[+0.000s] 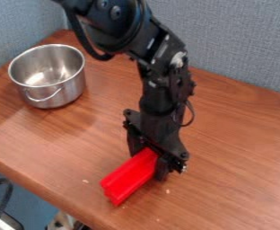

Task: Put the red object in the metal pot

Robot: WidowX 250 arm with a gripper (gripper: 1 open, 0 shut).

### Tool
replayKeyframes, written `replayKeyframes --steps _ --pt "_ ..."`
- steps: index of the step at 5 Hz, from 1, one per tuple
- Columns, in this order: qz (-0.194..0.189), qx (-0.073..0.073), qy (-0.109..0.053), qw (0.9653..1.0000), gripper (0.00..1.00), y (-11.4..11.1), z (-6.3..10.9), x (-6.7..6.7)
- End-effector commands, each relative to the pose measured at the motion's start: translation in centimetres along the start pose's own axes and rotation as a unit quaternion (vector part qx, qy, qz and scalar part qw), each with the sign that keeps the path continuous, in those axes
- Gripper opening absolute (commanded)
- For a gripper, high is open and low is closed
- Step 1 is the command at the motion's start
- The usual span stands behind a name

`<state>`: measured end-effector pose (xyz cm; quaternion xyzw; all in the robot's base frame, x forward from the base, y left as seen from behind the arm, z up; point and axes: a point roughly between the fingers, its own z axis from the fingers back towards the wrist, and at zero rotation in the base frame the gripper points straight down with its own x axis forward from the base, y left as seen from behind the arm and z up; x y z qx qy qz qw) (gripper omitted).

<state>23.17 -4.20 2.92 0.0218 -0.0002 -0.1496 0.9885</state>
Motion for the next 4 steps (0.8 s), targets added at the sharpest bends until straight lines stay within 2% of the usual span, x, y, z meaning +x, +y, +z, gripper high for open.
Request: replayKeyframes --steps 1,2,3,4 --pt "-0.011 -0.007 -0.02 0.9997 0.0 -0.7 1.4 0.7" --pt "-0.02 -0.013 -0.016 0.9996 0.0 -1.4 1.8 0.6" --pt "-0.021 -0.015 -0.014 0.9996 0.0 -0.7 1.3 -0.5" --pt "0.015 -0.015 -0.013 0.9997 0.0 -0.5 1.7 -0.7"
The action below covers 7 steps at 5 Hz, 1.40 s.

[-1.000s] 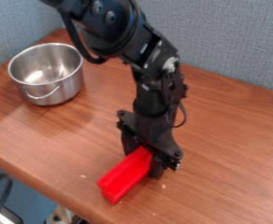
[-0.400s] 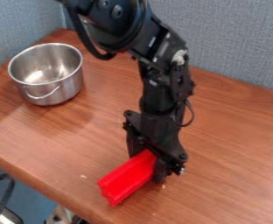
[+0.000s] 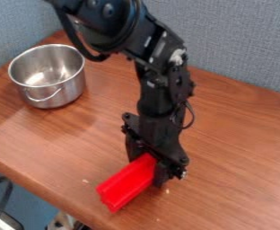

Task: Put the red object in the metal pot

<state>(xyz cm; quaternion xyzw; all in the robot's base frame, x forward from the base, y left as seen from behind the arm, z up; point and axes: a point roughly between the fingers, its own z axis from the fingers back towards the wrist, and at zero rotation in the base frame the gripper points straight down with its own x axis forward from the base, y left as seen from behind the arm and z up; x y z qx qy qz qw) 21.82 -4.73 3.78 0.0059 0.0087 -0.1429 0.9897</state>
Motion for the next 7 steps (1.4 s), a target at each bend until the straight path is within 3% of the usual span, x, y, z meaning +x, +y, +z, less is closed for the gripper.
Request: replayKeyframes --steps 1,2,3,4,5,6,7 --pt "0.041 0.006 -0.032 0.9986 0.0 1.7 3.7 0.6" --pt "0.107 0.013 -0.057 0.9926 0.0 5.5 8.1 1.8" --pt "0.175 0.022 -0.081 0.981 0.0 8.7 10.8 3.6" --pt "0.228 0.024 -0.083 0.9699 0.0 10.9 11.3 5.7" --pt "0.254 0.036 -0.073 0.9637 0.0 10.2 9.1 7.6" --pt "0.276 0.045 -0.066 0.9577 0.0 11.3 8.0 8.5" --pt "0.272 0.047 -0.066 0.959 0.0 11.0 7.2 9.9"
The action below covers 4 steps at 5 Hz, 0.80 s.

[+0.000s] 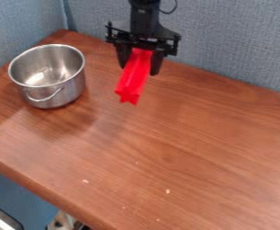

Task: Put the red object in the metal pot

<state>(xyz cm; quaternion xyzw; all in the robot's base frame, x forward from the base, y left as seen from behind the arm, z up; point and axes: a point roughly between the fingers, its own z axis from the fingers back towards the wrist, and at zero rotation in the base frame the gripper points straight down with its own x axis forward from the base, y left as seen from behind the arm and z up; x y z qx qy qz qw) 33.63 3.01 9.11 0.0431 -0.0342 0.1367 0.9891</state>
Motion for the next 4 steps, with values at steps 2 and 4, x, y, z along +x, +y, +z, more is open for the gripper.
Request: replayKeyframes --steps 2,4 --pt "0.008 0.003 -0.04 0.9992 0.0 -2.4 -1.7 1.1" --pt "-0.009 -0.007 -0.039 0.9992 0.0 -2.1 -0.6 -1.9"
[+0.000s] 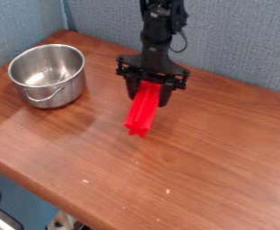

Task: Put the red object in the metal pot

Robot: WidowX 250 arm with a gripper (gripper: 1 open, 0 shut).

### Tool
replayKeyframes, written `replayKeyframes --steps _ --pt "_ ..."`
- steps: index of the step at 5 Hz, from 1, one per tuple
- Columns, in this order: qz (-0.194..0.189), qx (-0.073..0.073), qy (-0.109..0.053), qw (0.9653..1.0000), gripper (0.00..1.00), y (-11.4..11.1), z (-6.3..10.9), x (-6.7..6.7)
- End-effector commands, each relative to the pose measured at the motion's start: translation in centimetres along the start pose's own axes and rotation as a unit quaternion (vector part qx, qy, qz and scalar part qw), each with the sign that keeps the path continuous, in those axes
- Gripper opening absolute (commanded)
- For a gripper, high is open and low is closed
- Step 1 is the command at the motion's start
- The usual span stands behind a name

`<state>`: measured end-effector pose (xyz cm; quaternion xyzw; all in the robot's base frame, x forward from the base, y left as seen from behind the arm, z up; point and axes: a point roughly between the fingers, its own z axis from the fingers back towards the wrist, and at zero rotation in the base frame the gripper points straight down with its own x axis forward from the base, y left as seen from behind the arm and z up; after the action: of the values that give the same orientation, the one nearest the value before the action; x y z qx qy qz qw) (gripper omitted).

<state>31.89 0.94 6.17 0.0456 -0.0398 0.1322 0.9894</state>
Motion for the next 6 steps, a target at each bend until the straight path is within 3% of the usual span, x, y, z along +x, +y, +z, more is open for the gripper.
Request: replayKeyframes --steps 1,3,5,6 --pt "-0.01 -0.01 -0.031 0.9994 0.0 -0.3 1.8 -0.3" --pt "0.003 -0.025 -0.045 0.9987 0.0 0.0 3.9 4.2" --pt "-0.036 -0.037 -0.045 0.9976 0.0 -1.4 4.3 1.8" --pt "-0.039 -0.043 -0.044 0.9973 0.0 -1.7 3.8 1.2"
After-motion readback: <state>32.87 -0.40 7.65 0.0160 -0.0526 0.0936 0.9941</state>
